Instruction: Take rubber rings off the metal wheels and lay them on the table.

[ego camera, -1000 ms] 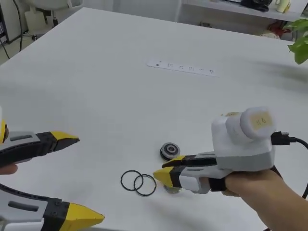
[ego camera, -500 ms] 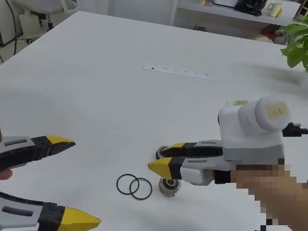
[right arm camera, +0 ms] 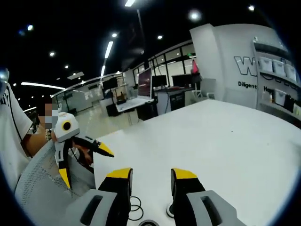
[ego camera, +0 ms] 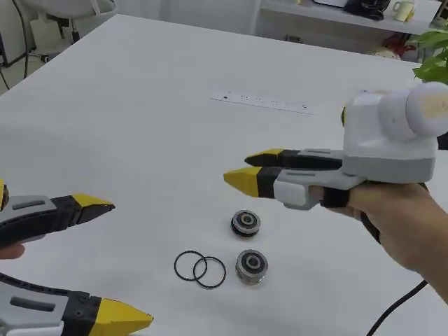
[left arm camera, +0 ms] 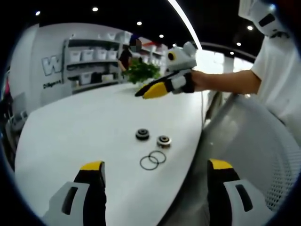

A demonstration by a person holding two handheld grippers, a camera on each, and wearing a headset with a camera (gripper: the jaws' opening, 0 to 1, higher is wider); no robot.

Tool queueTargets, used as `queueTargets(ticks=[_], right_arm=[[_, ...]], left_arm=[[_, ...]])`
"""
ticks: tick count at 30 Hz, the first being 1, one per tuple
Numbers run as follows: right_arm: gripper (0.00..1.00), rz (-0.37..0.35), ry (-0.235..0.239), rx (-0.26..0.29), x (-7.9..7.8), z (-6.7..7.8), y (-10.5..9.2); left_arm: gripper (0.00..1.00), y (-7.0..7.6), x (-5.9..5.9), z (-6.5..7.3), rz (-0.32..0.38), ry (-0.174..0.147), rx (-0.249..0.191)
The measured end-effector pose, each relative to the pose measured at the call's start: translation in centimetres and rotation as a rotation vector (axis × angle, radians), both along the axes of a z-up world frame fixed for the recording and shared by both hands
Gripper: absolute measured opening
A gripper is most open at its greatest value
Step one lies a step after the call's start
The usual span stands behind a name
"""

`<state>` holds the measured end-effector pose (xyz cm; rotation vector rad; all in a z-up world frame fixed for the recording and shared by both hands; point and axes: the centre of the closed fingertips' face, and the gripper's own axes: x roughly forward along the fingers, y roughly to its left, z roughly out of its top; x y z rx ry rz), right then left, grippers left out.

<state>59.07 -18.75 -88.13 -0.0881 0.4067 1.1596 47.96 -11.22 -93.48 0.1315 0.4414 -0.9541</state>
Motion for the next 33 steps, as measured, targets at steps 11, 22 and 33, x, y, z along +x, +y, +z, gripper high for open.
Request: queueTargets(ticks=[11,22,33], right_arm=[[0.38,-0.107,0.019,0.03,2.0,-1.3,-3.2],[0.36,-0.12,0.119,-0.037,1.3,-5.9,-5.0],[0.36,-0.119,0.139,-0.076,1.3,-7.3,-5.8]], left_arm=[[0.93,-0.1,0.0,0.2,-0.004,0.011,-0.026],[0.93,-0.6,1.8,2.8,-0.06,-0.047,-0.004],[0.92,-1.7,5.7,7.5,-0.12,-0.153,0.025]])
